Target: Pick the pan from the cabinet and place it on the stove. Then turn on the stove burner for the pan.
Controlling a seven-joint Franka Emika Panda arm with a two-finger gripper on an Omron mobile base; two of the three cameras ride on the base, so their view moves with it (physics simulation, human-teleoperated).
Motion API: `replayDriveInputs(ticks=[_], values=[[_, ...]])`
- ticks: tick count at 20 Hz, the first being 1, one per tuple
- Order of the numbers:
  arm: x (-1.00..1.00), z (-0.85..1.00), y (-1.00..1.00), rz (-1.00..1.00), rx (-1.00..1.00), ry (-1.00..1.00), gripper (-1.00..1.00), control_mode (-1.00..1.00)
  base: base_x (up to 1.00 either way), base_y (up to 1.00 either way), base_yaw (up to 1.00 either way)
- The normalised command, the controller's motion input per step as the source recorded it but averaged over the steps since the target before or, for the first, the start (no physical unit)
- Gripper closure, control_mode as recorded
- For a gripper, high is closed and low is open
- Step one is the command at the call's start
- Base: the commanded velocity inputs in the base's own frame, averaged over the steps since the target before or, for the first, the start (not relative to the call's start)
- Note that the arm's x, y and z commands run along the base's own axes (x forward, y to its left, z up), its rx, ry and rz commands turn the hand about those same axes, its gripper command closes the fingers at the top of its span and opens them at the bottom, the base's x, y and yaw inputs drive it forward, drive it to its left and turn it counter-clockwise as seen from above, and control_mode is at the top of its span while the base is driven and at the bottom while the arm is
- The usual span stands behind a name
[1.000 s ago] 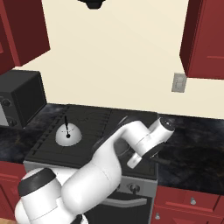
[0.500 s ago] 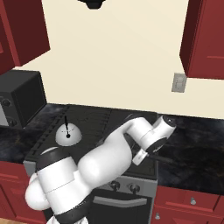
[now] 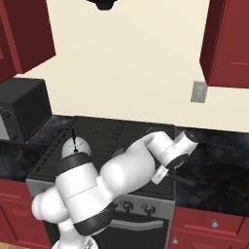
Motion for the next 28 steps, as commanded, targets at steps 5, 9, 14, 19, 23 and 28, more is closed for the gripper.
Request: replayDriveInputs(ticks=[5, 9, 14, 19, 23, 28], values=[[0.0, -0.08, 0.0, 0.0, 0.0, 0.01, -1.0, -1.0, 0.0, 0.0, 0.0], [0.0, 0.0, -0.01, 0.0, 0.0, 0.0, -1.0, -1.0, 0.0, 0.0, 0.0], [-0.07, 0.03, 0.0, 0.0, -0.01, 0.0, -1.0, -1.0, 0.0, 0.0, 0.0], [-0.08, 0.2, -0.05, -0.02, -0.04, 0.0, -1.0, -1.0, 0.0, 0.0, 0.0], [-0.06, 0.05, -0.27, 0.0, -0.04, 0.0, -1.0, -1.0, 0.0, 0.0, 0.0], [-0.25, 0.07, -0.02, 0.0, -0.02, -0.04, -1.0, -1.0, 0.0, 0.0, 0.0]])
